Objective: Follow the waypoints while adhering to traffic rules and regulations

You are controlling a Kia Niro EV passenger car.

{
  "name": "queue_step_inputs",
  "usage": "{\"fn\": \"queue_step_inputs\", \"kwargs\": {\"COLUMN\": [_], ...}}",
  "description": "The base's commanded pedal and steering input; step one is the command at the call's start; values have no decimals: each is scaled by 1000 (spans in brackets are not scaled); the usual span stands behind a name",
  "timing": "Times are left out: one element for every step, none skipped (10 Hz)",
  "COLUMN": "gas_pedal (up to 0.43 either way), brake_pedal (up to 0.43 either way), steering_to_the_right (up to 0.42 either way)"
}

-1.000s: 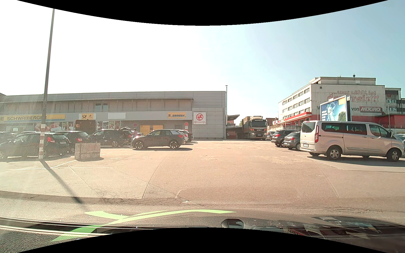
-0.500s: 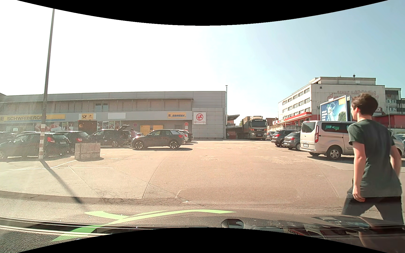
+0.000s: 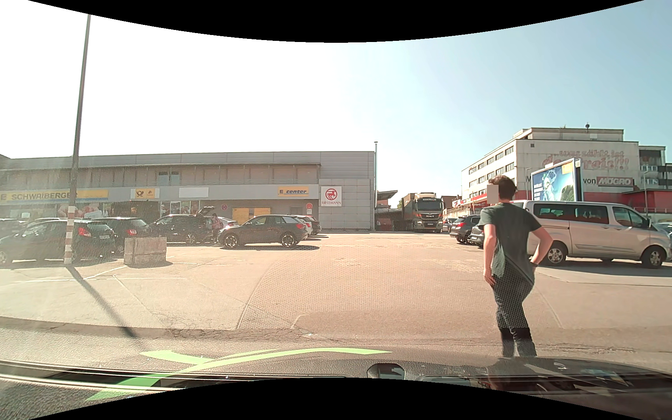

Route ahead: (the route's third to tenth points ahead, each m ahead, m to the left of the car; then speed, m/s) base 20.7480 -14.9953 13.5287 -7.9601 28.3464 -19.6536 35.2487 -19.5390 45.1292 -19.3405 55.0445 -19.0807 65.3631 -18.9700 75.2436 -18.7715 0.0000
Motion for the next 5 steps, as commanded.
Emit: {"fn": "queue_step_inputs", "kwargs": {"gas_pedal": [0, 0, 0, 0, 0], "brake_pedal": [293, 256, 244, 238, 232], "steering_to_the_right": [-52, -52, -51, -51, -51]}}
